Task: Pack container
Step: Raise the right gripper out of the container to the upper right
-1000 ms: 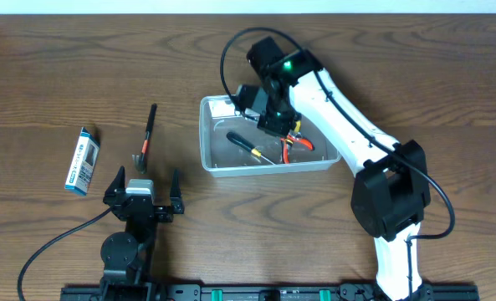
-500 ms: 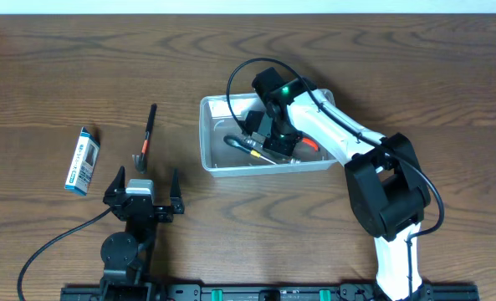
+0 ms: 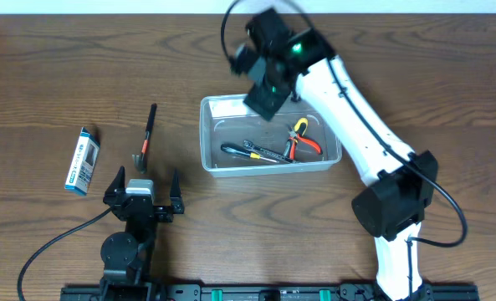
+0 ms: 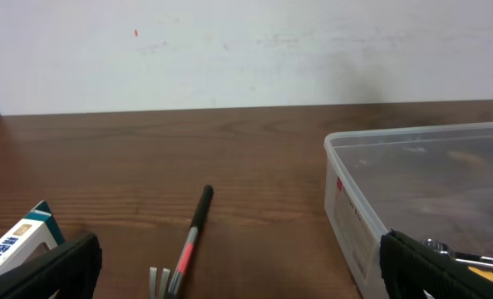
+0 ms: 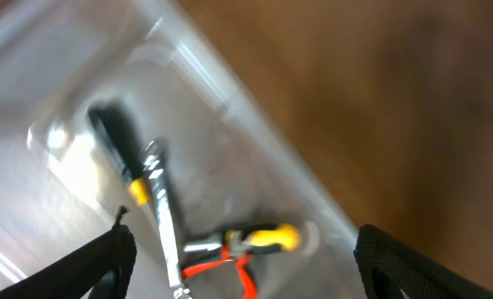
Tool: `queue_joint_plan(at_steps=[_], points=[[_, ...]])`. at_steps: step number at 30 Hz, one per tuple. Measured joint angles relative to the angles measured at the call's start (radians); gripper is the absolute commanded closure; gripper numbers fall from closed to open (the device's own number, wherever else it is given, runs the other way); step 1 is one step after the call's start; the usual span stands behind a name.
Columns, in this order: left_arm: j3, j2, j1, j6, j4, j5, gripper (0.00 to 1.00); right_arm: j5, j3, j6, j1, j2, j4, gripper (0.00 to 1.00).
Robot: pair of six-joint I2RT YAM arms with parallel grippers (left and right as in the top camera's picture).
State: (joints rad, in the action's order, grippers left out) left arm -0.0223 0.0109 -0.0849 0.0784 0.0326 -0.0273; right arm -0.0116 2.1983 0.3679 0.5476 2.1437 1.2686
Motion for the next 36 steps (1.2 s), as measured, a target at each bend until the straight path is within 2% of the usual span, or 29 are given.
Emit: queue_joint_plan(at_steps=[3,5,8,11,16,22,36], points=[[0.0,0.0,0.0,0.0,0.0,0.0,0.02,0.053,0.13,-0.118,-0.042,0.0,0.056,0.14],[0.0,0.0,0.0,0.0,0.0,0.0,0.02,0.085,0.182,-0.187,-0.093,0.0,0.093,0.09],[0.0,0.0,0.0,0.0,0.0,0.0,0.02,0.121,0.209,-0.265,-0.184,-0.002,0.127,0.01],[0.0,0.0,0.0,0.0,0.0,0.0,0.02,0.144,0.209,-0.334,-0.307,-0.002,0.164,0.01],[0.0,0.0,0.0,0.0,0.0,0.0,0.02,0.166,0.209,-0.383,-0.484,-0.002,0.185,0.01],[0.0,0.0,0.0,0.0,0.0,0.0,0.02,0.171,0.209,-0.403,-0.607,-0.002,0.221,0.01],[0.0,0.0,0.0,0.0,0.0,0.0,0.02,0.173,0.209,-0.41,-0.64,-0.002,0.249,0.01]])
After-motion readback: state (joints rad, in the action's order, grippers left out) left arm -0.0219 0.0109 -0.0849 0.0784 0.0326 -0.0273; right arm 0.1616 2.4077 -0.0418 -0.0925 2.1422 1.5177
